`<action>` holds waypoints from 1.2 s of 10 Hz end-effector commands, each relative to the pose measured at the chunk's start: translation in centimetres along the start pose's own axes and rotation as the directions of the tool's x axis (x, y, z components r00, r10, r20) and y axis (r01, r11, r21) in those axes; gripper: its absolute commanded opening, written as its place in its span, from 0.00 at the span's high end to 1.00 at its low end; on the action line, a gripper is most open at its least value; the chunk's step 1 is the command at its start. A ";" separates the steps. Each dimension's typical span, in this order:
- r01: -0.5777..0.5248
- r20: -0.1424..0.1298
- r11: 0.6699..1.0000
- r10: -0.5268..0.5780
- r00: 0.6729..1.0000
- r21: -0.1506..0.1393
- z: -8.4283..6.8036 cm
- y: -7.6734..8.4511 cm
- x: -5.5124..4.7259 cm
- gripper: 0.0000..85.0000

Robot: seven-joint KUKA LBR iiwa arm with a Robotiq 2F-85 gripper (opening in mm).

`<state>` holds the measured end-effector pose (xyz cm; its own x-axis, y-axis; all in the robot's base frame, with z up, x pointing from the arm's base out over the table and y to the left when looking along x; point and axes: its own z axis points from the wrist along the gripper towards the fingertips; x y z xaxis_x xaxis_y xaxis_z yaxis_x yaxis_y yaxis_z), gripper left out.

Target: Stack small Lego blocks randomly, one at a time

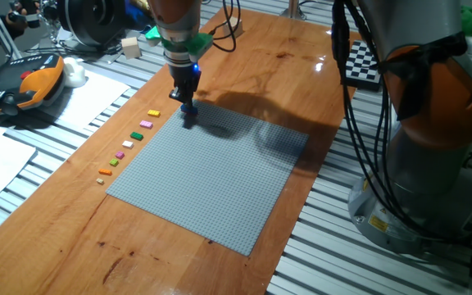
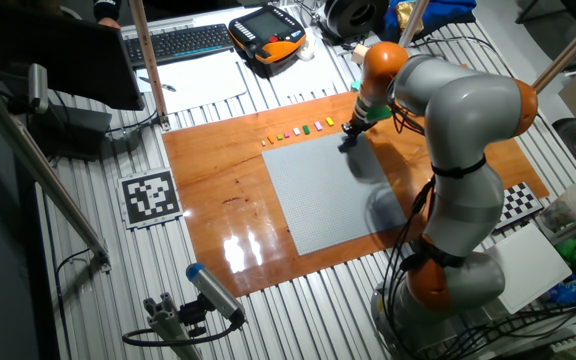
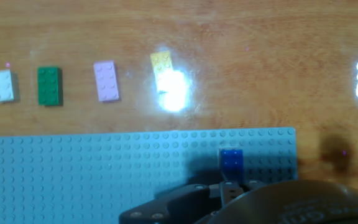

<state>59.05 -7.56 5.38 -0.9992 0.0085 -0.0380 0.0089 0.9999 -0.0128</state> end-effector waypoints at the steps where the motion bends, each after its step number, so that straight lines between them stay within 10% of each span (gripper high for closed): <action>1: 0.000 0.001 1.000 0.000 1.000 0.001 -0.1 0.0 -0.1 1.00; 7: 0.006 0.009 1.000 -0.006 1.000 -0.006 1.4 -0.2 0.0 1.00; 12: 0.017 -0.022 1.000 -0.017 1.000 0.003 -2.0 0.2 -0.7 1.00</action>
<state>59.72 -7.30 7.49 -0.9998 -0.0085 -0.0159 -0.0082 0.9998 -0.0164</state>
